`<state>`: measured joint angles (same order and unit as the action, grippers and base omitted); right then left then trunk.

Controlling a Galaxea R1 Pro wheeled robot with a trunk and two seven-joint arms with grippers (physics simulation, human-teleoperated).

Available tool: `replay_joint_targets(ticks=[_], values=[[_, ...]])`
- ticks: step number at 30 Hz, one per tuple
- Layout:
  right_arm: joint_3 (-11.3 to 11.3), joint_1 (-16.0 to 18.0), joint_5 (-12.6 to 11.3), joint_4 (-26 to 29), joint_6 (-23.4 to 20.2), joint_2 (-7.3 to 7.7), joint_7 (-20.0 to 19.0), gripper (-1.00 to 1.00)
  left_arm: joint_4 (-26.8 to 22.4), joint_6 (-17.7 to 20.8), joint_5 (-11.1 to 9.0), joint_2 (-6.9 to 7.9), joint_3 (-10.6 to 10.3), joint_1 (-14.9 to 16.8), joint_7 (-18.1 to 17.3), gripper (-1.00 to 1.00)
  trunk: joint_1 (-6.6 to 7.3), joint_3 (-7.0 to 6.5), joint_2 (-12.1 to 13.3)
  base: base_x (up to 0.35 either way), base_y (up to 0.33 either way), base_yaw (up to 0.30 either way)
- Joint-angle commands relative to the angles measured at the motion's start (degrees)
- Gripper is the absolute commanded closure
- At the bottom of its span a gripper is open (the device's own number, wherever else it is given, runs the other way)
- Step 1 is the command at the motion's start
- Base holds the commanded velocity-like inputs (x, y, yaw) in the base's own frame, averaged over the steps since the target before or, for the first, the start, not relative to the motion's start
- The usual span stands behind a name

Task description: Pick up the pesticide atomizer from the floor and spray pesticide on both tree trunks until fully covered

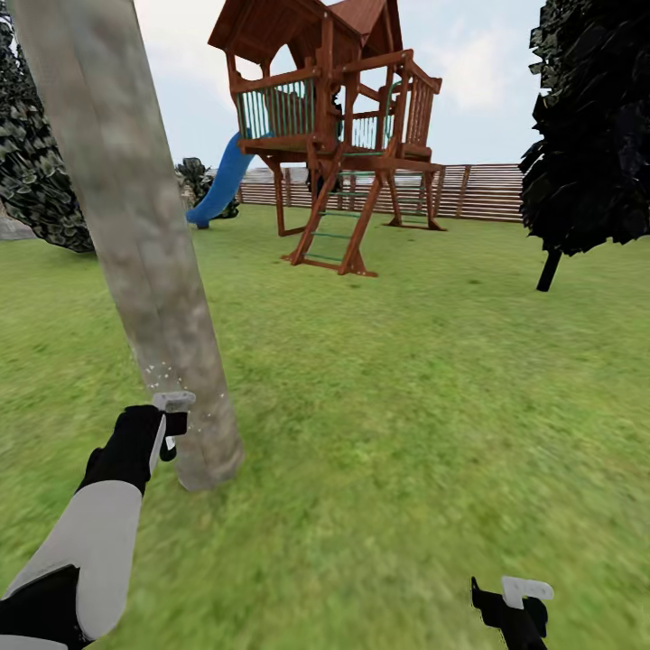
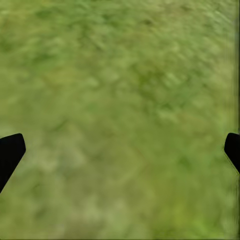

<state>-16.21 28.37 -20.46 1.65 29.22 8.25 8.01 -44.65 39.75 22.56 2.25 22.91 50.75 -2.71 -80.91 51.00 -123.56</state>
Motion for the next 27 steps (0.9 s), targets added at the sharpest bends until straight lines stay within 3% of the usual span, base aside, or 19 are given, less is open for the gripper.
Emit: replay_joint_targets(ticks=[1, 7, 11, 27], values=[[-0.5, 0.0, -0.3, 0.0, 0.0, 0.01, 0.2, -1.0, -0.1, 0.2, 0.4, 0.0, 0.1, 0.0, -0.3, 1.0, 0.0, 0.05, 0.0, 0.081, -0.268, 0.0], [-0.5, 0.0, -0.3, 0.0, 0.0, -0.07, 0.3, -1.0, -0.1, 0.2, 0.6, 0.44, 0.2, -0.8, -0.3, 1.0, 0.0, 0.05, 0.0, 0.081, -0.268, 0.076], [-0.5, 0.0, -0.3, 0.0, 0.0, -0.08, 0.2, -1.0, -0.2, 0.2, 2.7, 1.28, 0.6, -3.5, -0.2, 1.0, 0.0, 0.05, 0.0, 0.093, -0.268, 0.268], [-0.5, 0.0, -0.3, 0.0, 0.0, -0.15, 0.3, -1.0, -0.9, 0.2, 2.7, 1.42, 0.5, -3.6, -0.2, 1.0, 0.0, 0.05, 0.0, 0.142, -0.24, 0.08]])
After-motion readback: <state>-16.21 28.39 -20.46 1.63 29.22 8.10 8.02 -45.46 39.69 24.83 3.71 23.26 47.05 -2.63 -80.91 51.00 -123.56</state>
